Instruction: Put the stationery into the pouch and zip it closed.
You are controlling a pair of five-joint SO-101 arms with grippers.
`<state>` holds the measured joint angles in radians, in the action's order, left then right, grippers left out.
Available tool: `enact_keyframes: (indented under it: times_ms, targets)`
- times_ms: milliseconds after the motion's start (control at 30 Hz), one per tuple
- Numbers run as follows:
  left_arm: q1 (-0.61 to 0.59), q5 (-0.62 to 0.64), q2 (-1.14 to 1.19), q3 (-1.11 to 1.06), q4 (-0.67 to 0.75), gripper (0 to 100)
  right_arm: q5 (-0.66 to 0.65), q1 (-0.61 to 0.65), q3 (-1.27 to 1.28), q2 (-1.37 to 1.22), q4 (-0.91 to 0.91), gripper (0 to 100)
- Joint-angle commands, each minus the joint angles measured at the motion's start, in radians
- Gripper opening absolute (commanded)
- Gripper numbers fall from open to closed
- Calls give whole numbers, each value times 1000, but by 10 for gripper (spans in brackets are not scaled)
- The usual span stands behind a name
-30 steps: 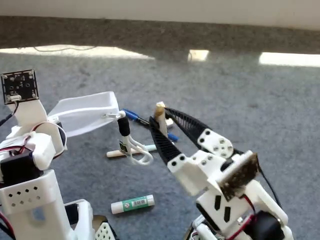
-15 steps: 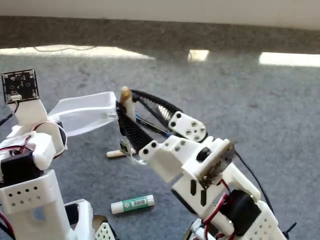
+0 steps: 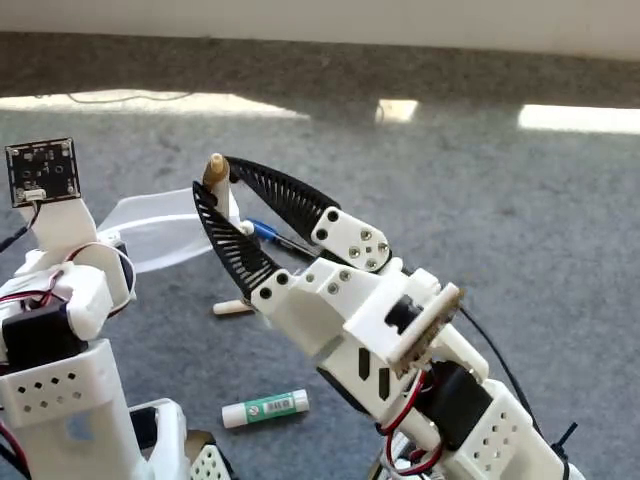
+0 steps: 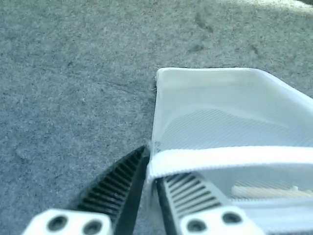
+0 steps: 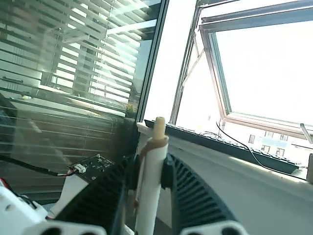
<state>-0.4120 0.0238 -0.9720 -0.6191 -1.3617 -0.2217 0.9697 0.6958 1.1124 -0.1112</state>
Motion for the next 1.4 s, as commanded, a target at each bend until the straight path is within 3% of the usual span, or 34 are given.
enact_keyframes:
  times_ms: [0,533,967,1200,1367]
  targets:
    - [16,6,22,56,14,7,-5,82,-36,-5,44,5]
    - [64,-12,22,94,12,8,-9,124,328,-8,536,5]
    - [65,-12,22,93,12,8,-9,127,487,-12,710,5]
    - [65,-12,22,88,12,8,-9,122,486,-222,714,5]
    - [65,-12,22,87,12,8,-9,122,492,-332,901,5]
